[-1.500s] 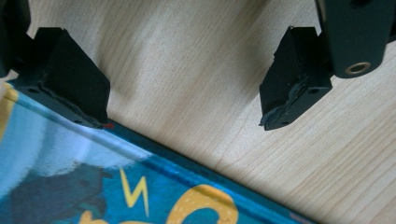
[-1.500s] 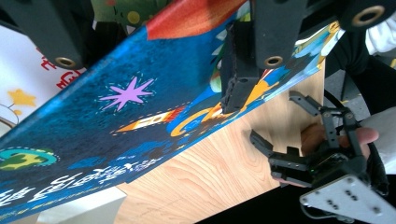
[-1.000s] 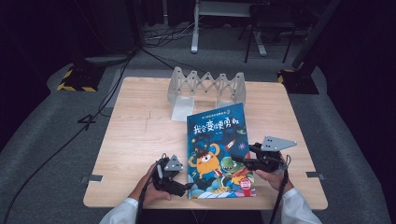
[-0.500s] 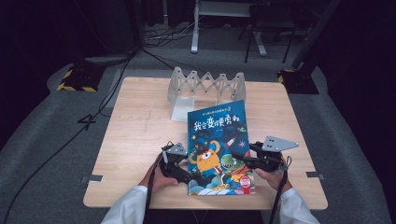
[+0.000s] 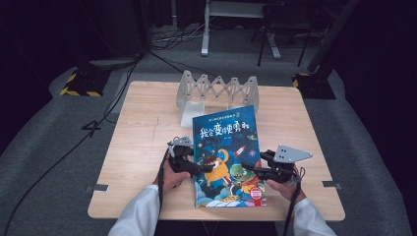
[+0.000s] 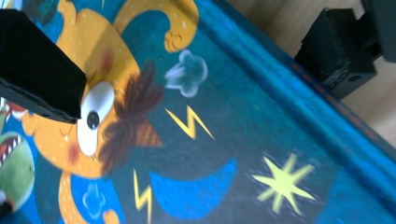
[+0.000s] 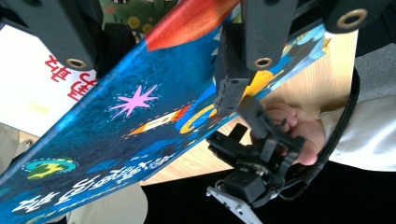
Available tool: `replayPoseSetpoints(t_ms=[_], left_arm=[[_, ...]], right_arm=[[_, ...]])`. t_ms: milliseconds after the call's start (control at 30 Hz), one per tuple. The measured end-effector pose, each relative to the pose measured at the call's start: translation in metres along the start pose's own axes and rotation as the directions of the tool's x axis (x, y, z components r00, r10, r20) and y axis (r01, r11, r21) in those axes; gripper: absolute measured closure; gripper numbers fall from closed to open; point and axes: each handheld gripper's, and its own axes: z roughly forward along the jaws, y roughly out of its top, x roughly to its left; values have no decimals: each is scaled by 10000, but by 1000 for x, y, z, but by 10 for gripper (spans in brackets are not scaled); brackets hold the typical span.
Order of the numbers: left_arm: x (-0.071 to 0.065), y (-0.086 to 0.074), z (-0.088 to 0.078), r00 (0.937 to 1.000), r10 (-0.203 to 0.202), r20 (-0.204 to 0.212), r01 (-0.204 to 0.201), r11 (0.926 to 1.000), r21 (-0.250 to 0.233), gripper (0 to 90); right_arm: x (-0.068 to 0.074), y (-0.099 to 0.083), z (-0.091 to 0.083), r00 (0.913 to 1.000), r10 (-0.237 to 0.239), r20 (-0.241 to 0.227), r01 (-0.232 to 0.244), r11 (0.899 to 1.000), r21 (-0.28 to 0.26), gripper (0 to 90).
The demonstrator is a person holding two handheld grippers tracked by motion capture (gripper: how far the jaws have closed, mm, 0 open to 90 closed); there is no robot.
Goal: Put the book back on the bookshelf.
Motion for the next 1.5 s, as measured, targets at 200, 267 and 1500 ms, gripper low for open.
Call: replayPoseSetpoints(t_ms=[200, 267, 1500], left_arm=[[-1, 7, -13, 9996, 151, -225, -168, 9968, -777, 131], [-3, 9, -18, 9992, 307, -264, -332, 9943, -1011, 158], [-88, 4, -63, 9439, 2973, -1438, -3231, 9214, -2159, 237]], right_arm=[[-6, -2, 0, 9988, 117, -485, -121, 9999, -95, 594], [-6, -1, 0, 9988, 56, -477, -61, 9999, -104, 596], [5, -11, -14, 9964, -634, 560, 638, 9979, -63, 588]])
